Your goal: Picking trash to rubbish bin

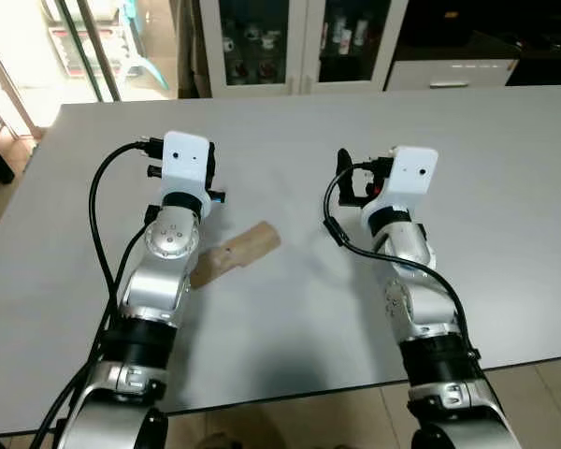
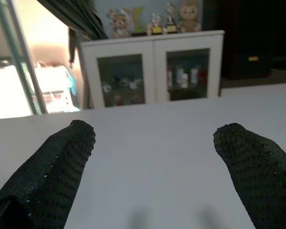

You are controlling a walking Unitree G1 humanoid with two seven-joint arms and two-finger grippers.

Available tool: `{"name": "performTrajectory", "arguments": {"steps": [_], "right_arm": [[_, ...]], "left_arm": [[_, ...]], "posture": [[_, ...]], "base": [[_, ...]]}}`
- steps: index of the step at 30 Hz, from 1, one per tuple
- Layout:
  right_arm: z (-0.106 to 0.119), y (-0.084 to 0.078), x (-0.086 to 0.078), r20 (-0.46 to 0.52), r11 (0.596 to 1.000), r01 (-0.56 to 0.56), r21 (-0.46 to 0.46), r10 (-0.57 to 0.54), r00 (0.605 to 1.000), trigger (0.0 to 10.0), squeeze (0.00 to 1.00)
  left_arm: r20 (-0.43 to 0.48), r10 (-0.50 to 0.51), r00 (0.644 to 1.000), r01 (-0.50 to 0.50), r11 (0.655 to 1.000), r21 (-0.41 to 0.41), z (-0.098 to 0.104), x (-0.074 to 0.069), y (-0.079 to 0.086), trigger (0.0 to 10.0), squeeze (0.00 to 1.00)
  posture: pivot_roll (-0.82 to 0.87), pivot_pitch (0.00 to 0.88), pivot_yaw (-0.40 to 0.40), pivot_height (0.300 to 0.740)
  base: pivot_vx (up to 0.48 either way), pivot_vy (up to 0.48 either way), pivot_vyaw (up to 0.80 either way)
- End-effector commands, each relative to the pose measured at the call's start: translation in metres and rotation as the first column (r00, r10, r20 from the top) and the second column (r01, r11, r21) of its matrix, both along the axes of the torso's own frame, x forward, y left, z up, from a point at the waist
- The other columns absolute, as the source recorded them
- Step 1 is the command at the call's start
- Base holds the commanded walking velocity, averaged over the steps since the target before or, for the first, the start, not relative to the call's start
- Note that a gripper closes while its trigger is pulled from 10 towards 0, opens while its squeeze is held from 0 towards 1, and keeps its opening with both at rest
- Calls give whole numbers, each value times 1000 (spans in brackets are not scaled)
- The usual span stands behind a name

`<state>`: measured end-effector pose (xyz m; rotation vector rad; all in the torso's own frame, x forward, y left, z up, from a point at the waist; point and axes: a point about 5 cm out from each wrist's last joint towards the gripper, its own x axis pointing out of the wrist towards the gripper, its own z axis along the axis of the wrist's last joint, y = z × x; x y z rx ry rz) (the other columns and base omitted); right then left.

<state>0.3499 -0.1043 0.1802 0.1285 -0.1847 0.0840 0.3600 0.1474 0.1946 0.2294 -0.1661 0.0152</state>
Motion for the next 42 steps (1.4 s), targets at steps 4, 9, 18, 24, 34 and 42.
{"name": "performTrajectory", "arguments": {"steps": [4,9,18,24,34,42], "right_arm": [[2,5,0,-7,1000,-22,-6,22,1000,10000,0],[2,4,1,-9,1000,-25,-11,25,1000,10000,0],[5,7,2,-8,999,-34,-16,34,999,10000,0],[4,3,3,-11,1000,-20,-16,20,1000,10000,0],[-4,-7,4,-75,996,-51,-72,45,996,10000,0],[-24,-16,-2,-260,963,-238,-125,199,945,10000,0]], "left_arm": [[-5,8,1000,-8,1000,-3,1,0,3,10000,0],[-4,13,1000,-13,1000,-7,0,-1,3,10000,0],[9,2,1000,-2,1000,-19,3,1,3,10000,0],[-7,-68,998,68,998,-16,0,2,-4,10000,0],[-100,-230,968,240,965,102,4,7,0,10000,0],[-211,-301,930,340,923,182,-7,0,24,10000,0]], "posture": [[-8,115,-15,740],[-5,111,-22,740],[-8,101,-17,740],[-24,88,5,740],[-15,68,22,740],[7,66,28,740]], "base": [[356,0,0],[356,0,0],[277,0,0],[0,0,0],[0,0,0],[0,0,0]]}}
